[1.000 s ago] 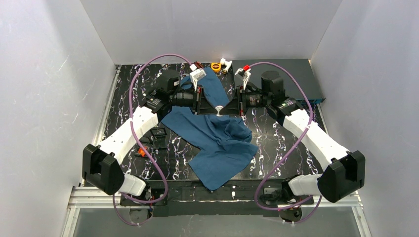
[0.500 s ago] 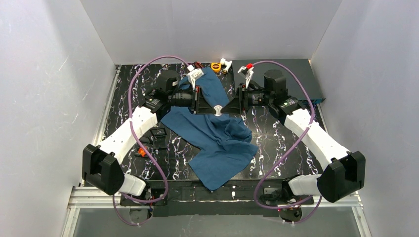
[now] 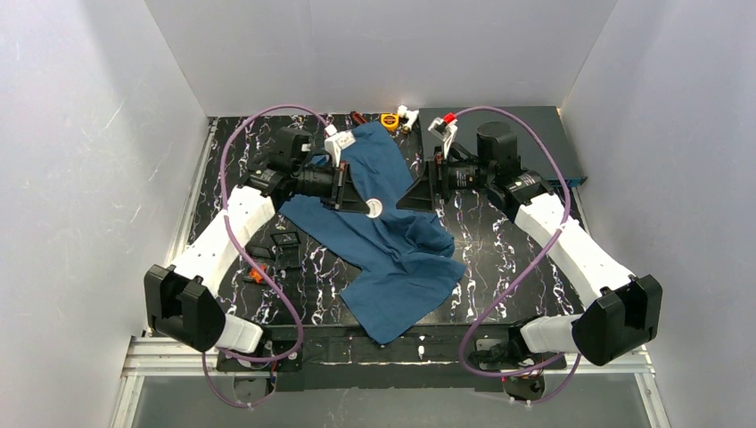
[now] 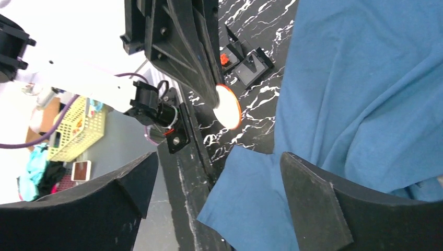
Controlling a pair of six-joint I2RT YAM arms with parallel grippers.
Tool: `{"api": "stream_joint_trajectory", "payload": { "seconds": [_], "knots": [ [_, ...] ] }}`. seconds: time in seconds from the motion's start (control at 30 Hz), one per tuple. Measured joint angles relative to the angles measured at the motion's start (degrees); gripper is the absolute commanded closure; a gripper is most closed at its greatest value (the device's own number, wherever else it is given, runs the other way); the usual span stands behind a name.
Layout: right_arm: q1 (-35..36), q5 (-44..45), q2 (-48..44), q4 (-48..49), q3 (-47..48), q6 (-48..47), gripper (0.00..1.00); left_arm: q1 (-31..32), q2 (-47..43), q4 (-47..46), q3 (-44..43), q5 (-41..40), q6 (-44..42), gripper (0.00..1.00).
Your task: Remove the brooch from the garment
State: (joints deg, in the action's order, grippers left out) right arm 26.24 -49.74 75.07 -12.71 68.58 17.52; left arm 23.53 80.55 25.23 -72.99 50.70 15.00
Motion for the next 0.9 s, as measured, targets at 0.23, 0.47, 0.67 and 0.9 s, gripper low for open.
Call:
{"api": "stream_joint_trajectory", "payload": {
  "seconds": [0.23,0.47,0.67,0.9],
  "knots": [
    [-0.31,2.67,0.44,-8.68,2.95,-7.21,0.02,-5.07,-2.97,22.73,-5.38,-6.62,-17.53,1.0],
    [-0.52,5.81,0.55,-15.17,3.78,-12.83,0.02,-5.64,-9.22,38.56,-4.37,-26.64,-32.92,1.0],
    [-0.52,6.62,0.81,-16.72,3.78,-14.51,0.02,-5.62,-17.31,36.92,8.04,-47.63,-40.7,1.0],
    [-0.52,7.19,1.53,-17.42,3.78,-15.15,0.02,-2.99,-15.98,28.15,16.94,-62.2,-45.13,1.0]
  ]
}}
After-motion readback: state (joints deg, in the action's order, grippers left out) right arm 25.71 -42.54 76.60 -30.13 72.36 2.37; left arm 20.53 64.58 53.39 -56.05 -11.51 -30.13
